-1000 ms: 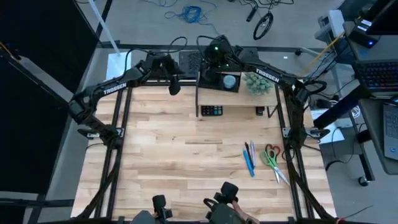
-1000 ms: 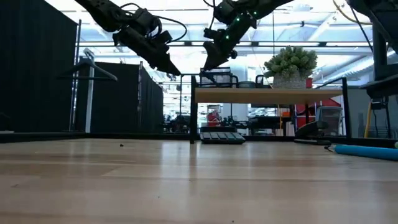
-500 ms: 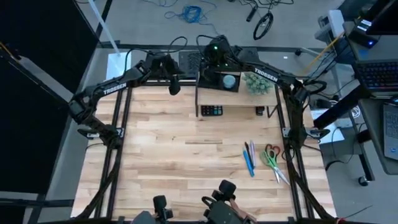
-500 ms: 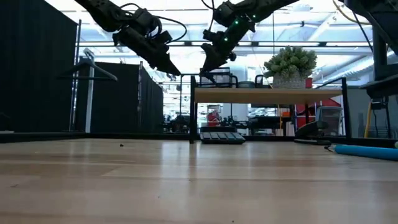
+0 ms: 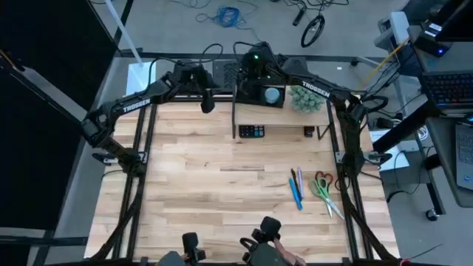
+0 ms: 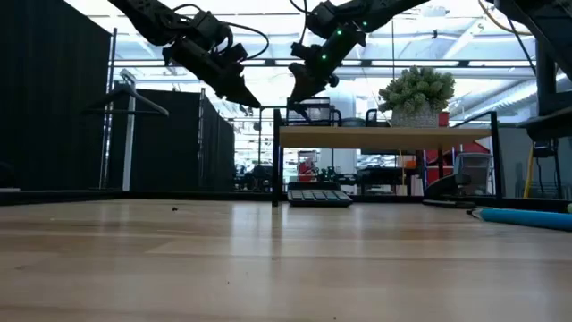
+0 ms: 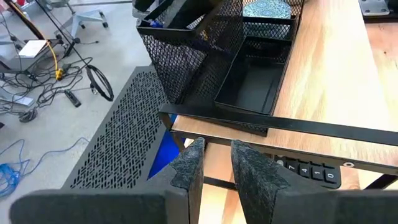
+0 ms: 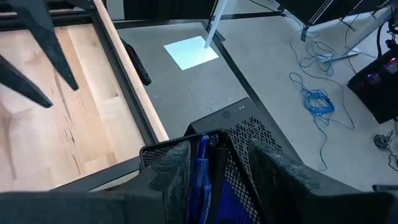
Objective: Pick and place office supplies into organizer
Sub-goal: Remove the green scented candle from the black desk organizer on the shelf
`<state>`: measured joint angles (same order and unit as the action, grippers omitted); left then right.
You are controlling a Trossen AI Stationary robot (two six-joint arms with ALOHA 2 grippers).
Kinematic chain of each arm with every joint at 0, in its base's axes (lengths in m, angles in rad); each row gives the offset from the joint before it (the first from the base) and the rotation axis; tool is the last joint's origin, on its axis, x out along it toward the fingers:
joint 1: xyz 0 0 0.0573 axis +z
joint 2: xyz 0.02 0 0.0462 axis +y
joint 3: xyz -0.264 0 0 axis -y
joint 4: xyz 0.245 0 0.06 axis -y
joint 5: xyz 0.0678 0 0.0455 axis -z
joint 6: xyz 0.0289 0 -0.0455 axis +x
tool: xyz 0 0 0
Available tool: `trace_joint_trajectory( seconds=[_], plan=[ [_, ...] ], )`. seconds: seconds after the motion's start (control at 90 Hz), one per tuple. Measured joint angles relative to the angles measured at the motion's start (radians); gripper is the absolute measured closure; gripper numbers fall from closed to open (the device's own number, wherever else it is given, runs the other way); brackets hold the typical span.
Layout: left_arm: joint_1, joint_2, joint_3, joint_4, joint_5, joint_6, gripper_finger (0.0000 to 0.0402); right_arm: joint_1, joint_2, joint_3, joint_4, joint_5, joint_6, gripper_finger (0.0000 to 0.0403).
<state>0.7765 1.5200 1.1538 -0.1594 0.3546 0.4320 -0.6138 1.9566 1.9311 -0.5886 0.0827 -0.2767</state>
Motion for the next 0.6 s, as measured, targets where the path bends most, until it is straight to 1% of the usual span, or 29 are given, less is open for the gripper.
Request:
trace_joint_trajectory(
  seconds=[0.144, 0.278, 0.422, 0.6],
  plan=[
    [0.0, 0.0, 0.0, -0.004, 0.0, 0.0, 0.033, 0.009, -0.079, 0.001, -0.004, 0.001, 0.012, 0.0253],
    [0.0, 0.0, 0.0, -0.004, 0.0, 0.0, 0.033, 0.011, -0.159, 0.002, -0.115, 0.005, 0.036, 0.0237],
    [0.0, 0.0, 0.0, -0.004, 0.001, 0.0, 0.033, -0.018, -0.223, 0.003, -0.271, 0.001, 0.126, 0.0189],
    [0.0, 0.0, 0.0, -0.007, 0.001, -0.001, 0.033, -0.055, -0.212, 0.002, -0.467, 0.003, 0.135, 0.0118]
  ],
)
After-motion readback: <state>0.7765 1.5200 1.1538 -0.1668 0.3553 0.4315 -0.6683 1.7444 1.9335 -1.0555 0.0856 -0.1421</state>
